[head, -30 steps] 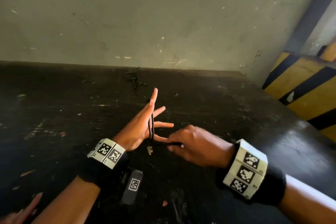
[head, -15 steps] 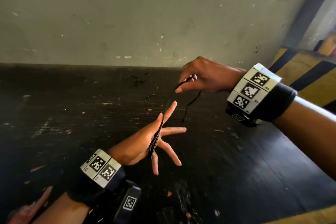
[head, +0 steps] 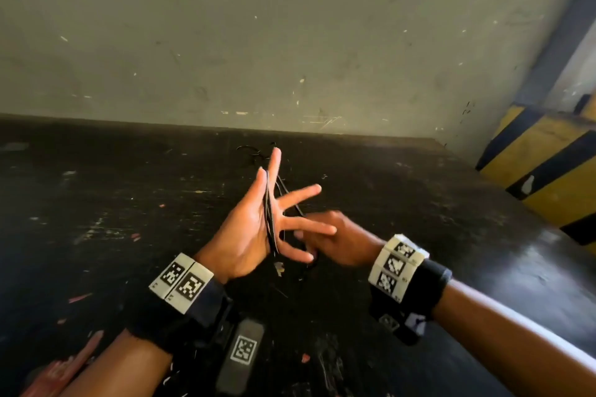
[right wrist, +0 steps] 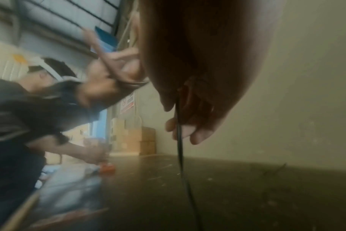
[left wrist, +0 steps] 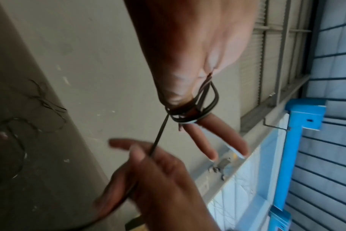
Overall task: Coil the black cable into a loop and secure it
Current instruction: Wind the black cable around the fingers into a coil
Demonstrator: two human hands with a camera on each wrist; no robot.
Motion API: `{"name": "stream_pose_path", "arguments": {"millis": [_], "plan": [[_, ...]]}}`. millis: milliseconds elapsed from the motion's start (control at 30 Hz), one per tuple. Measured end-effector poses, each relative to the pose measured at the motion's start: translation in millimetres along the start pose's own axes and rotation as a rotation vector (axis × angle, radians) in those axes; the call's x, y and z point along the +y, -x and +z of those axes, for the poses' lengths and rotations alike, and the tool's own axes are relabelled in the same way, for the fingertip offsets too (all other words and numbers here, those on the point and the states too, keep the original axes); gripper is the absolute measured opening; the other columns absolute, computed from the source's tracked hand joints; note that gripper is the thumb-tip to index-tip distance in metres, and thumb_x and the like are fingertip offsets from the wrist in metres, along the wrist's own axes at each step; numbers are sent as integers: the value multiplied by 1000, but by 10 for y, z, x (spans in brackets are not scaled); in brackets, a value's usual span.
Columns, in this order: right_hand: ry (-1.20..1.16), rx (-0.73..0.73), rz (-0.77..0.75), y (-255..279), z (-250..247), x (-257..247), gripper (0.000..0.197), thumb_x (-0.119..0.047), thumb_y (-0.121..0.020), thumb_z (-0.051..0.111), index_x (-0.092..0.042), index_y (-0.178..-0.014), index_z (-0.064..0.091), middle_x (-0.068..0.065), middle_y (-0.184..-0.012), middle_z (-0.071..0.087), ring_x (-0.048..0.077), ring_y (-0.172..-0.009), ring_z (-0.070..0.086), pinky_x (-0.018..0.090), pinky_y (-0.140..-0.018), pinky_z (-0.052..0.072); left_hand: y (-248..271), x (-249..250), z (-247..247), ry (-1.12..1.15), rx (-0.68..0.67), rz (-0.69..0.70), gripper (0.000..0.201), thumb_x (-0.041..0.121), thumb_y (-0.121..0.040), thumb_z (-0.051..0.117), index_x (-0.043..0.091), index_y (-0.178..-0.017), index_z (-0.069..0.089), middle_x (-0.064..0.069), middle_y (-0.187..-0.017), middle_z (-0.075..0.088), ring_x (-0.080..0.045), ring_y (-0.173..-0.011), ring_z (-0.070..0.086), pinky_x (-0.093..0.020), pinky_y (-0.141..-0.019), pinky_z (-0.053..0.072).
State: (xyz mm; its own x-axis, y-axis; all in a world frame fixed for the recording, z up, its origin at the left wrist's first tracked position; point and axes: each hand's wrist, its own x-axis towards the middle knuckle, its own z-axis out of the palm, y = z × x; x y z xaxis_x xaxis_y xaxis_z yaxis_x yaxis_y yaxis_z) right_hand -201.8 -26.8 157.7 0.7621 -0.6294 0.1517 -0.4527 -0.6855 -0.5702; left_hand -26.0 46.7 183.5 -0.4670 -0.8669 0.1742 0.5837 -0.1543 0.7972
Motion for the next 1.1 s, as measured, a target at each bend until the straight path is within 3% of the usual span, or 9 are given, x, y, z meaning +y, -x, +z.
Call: {"name": "stream_pose_path", "arguments": {"millis": [67, 200, 333, 467, 600, 767, 900, 1000, 1100], "plan": [[-56, -90, 74, 95, 191, -68, 14, -22, -97, 49, -26, -102, 61, 3, -80, 68, 18, -75, 67, 32, -71, 56, -44, 40, -78, -34, 105, 52, 49, 60, -88, 27, 67, -136, 17, -11, -148, 43, -42, -106, 65, -46, -55, 61], [-48, -293, 127, 168, 325, -259, 29, -26, -98, 46, -17, -124, 53, 2, -86, 66, 14, -85, 67, 36, -85, 56, -120, 41, -252, -114, 254, 115, 51, 60, -89, 25, 66, -137, 8, -11, -154, 34, -40, -108, 65, -47, -61, 61], [56, -411, 130, 152, 307, -410, 23, -26, -98, 45, -12, -115, 53, 10, -94, 70, 20, -87, 68, 44, -84, 56, -173, -28, -352, -92, 316, 147, 53, 60, -88, 30, 67, -136, 10, -12, -156, 29, -38, -110, 64, -54, -72, 59], [148, -395, 80, 167, 195, -550, 21, -25, -97, 49, -9, -105, 60, 0, -82, 60, 16, -76, 61, 37, -75, 55, -179, -113, -372, -315, 363, 117, 48, 59, -91, 23, 68, -135, 6, -8, -159, 20, -33, -113, 62, -54, -71, 58], [366, -314, -62, 146, -175, -691, 17, -25, -94, 54, -12, -94, 66, -12, -76, 51, 6, -65, 51, 26, -64, 44, -76, -229, -369, -603, 294, -41, 56, 67, -81, 21, 71, -132, -3, -3, -161, 14, -23, -106, 64, -45, -61, 59], [471, -190, -171, -67, -816, -827, 14, -30, -86, 65, -18, -86, 70, -17, -65, 56, -2, -60, 56, 24, -58, 48, 44, -350, -278, -555, 59, -248, 85, 83, -68, 37, 62, -140, -2, -5, -158, 25, -30, -101, 69, -35, -46, 58], [478, -118, -224, -219, -1058, -785, 26, -38, -81, 69, -12, -79, 72, -1, -68, 67, 13, -59, 61, 30, -56, 47, 115, -289, -78, -509, -31, -276, 46, 67, -86, 22, 74, -128, 6, 2, -148, 42, -38, -98, 69, -32, -41, 56], [431, -3, -215, -256, -1137, -690, 33, -43, -76, 71, -11, -75, 69, -4, -64, 61, 8, -58, 55, 18, -54, 41, 176, -194, 0, -487, -99, -310, 47, 61, -88, 21, 73, -132, 10, -1, -150, 42, -41, -98, 68, -33, -42, 57], [296, 72, -118, -255, -1119, -517, 34, -39, -78, 70, -7, -72, 66, -1, -59, 58, 11, -50, 50, 22, -49, 39, 220, -110, 59, -366, -148, -296, 48, 62, -87, 24, 70, -133, 15, -2, -150, 43, -45, -105, 63, -36, -45, 58]]}}
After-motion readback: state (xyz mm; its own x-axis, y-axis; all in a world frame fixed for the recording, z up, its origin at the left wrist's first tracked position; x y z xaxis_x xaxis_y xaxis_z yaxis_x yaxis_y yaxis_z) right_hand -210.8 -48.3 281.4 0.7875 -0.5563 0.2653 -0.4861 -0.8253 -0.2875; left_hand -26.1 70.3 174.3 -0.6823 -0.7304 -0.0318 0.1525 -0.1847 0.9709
